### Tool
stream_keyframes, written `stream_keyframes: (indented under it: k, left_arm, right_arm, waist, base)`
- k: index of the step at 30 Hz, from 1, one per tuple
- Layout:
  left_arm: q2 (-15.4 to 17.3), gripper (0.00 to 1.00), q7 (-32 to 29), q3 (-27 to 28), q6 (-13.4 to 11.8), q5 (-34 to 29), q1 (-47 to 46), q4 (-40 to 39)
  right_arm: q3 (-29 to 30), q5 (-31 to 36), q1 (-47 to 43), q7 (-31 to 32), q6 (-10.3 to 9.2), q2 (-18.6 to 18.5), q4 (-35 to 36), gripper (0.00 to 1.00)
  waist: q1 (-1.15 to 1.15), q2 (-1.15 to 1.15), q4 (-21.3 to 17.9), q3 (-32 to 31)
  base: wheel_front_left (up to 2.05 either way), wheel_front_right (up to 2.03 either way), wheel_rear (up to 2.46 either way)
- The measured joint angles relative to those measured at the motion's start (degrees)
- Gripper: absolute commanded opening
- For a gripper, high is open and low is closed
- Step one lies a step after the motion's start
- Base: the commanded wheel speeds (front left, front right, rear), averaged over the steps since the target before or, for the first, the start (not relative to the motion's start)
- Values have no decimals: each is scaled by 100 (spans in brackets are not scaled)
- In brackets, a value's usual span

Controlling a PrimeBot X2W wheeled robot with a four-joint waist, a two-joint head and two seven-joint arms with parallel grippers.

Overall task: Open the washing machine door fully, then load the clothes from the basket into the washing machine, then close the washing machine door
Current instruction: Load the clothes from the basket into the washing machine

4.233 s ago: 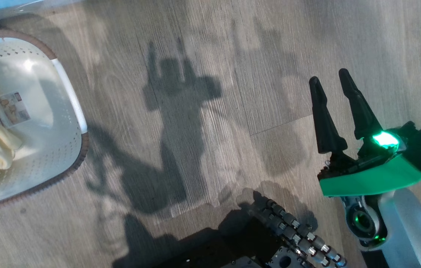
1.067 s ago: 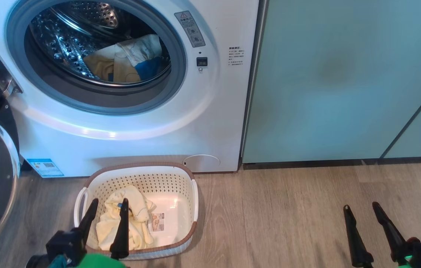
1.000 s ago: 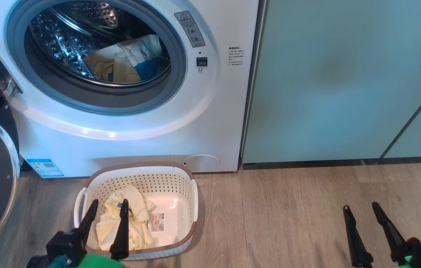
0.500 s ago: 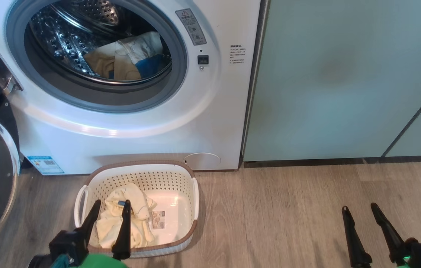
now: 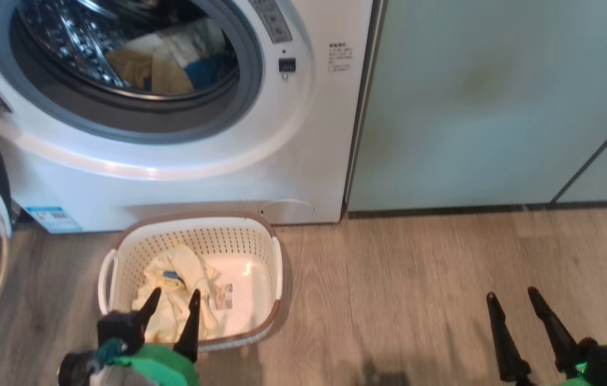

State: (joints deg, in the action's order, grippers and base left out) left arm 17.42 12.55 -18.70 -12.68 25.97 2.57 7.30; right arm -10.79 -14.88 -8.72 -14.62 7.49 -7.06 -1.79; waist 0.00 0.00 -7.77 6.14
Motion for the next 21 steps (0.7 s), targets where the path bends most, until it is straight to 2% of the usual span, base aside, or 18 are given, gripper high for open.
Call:
stream_keyframes:
  k: [8, 16, 21]
  left_arm:
    - [-225, 100, 14, -45, 408, 145, -1006, 1255]
    - [-300, 100, 44, -69, 802, 204, -2239, 2652]
    - [-319, 100, 57, -96, 922, 201, -2956, 3338]
  right_arm:
    - [14, -32, 414, 0, 0, 18, 137, 100]
    - [13, -88, 887, -1, 0, 86, 301, 100]
    - [5, -125, 1232, -1, 0, 163, 434, 100]
  waist:
    - [1, 0, -77, 605]
    - [1, 0, -185, 1447]
    - [2, 0, -263, 2063]
  base:
    - [0, 0, 0]
    - [0, 0, 0]
    - [0, 0, 0]
